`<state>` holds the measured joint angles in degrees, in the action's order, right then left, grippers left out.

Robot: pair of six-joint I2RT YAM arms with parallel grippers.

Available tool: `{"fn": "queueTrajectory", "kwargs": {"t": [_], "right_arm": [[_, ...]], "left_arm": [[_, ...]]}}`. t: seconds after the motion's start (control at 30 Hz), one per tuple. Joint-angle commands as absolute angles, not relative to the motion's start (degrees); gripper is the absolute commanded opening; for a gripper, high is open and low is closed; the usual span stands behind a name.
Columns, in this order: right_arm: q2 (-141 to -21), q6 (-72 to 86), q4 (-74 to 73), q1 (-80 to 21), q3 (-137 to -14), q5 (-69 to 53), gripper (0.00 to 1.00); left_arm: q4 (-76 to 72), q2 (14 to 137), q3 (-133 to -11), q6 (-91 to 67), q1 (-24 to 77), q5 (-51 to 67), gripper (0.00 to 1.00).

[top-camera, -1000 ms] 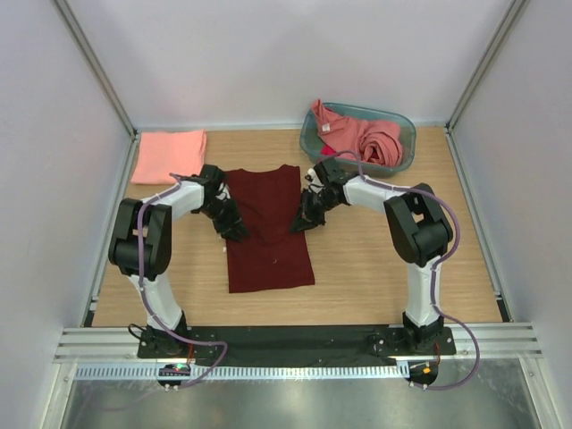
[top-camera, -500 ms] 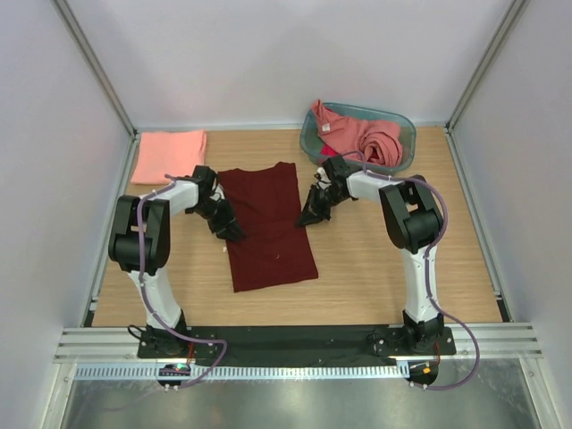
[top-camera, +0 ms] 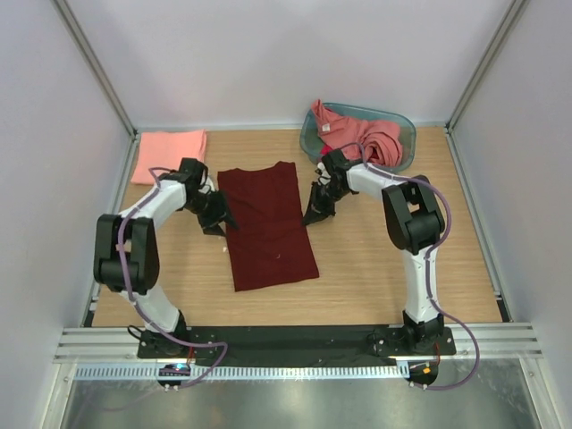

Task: Fold and stack the t-shirts
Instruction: Fold the tshirt

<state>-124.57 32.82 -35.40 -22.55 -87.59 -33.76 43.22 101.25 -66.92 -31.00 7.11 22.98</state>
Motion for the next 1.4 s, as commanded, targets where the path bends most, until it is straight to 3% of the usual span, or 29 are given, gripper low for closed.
{"fn": "queueTrajectory", "kwargs": {"t": [0.0,0.23,0.4,0.57,0.9,1.07,1.37], "right_arm": [[-118.66,27.86,-43.06,-24.25,-91.31,-27.77,0.11],[-114.17,31.89,-39.74,-33.04,-86.94,-31.63,0.19],[-111.45,37.97,-28.84,-34.10,-76.14,-36.21,0.06],[-109.43,36.57,-27.95,-33.23,-68.14,-33.84,0.01],[-102.31,34.80,-31.90,-33.66,-65.04,-30.76,0.01],[-100.55,37.70,-29.10,-36.12,-63.56,-32.60,0.01],[-99.05,37.88,-23.12,-33.67,-51.71,-30.94,0.01]], "left_arm": [[44.31,92.73,-66.19,-31.46,6.94,26.25,0.49],[37.89,88.24,-54.86,-37.52,9.31,31.63,0.39],[33.76,88.24,-46.50,-40.16,10.02,32.25,0.31],[36.21,90.09,-43.33,-39.73,9.93,25.34,0.17],[41.66,77.63,-45.17,-43.15,10.28,28.47,0.19],[38.25,77.86,-43.78,-46.49,15.63,30.85,0.21],[31.03,80.41,-31.38,-51.33,17.75,24.88,0.12]]}}
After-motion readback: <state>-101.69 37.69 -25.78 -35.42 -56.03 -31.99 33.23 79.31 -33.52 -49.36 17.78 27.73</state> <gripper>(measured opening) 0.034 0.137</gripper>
